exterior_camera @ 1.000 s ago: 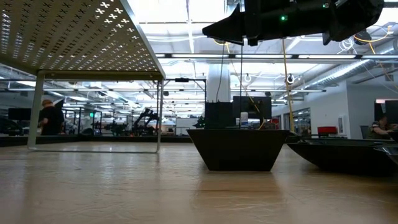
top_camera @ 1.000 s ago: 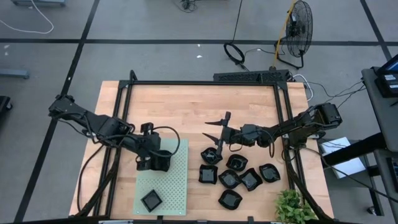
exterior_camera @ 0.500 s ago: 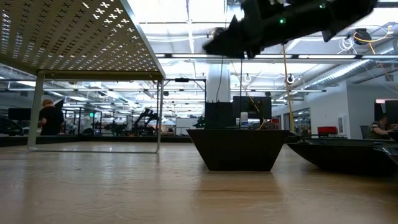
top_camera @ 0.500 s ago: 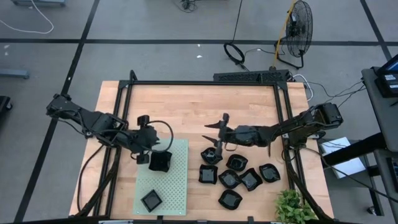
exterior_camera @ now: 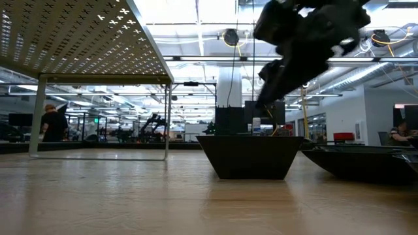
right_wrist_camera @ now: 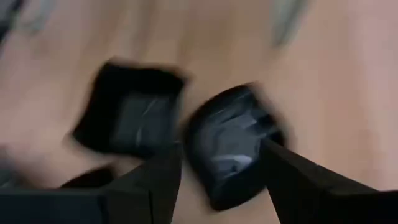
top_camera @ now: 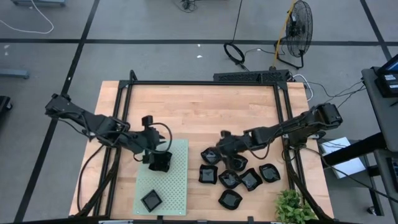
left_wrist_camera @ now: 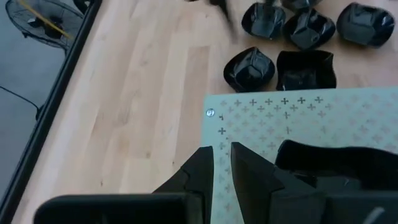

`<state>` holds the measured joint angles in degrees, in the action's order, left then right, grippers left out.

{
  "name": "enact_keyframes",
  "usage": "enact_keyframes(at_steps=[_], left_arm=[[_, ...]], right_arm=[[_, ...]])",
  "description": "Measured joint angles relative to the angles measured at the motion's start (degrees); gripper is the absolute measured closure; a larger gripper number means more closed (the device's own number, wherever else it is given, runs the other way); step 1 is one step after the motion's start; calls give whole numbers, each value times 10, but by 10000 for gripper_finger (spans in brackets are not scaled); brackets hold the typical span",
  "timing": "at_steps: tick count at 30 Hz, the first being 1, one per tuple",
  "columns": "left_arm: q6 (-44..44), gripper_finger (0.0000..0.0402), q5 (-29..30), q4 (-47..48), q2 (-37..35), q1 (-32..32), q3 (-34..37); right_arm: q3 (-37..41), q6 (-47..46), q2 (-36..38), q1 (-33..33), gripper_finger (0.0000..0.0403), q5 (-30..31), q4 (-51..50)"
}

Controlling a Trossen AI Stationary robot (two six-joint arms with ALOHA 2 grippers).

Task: Pick & Place Mini shaped plates
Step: Stack the distorted square plate on top of the other distorted square plates on the shelf

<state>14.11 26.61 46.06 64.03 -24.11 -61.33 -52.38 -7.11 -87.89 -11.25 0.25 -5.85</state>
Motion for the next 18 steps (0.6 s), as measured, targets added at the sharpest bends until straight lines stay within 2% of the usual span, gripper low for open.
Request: enact_keyframes(at_steps=[2,7,14,18], left_arm=[[12,339,0,-10,0,4,7],[6,339,-22,-78,0,9,26],[-51,339,-149,-198,19,8,36],[-85,339,-165,-217,28,8,36]], right_arm=[[0,5,0,-8,202,-24,-12],[0,24,5,-18,202,-19,-49],[0,24,6,-17,202,-14,-73],[-24,-41,28,-17,202,-13,-183]])
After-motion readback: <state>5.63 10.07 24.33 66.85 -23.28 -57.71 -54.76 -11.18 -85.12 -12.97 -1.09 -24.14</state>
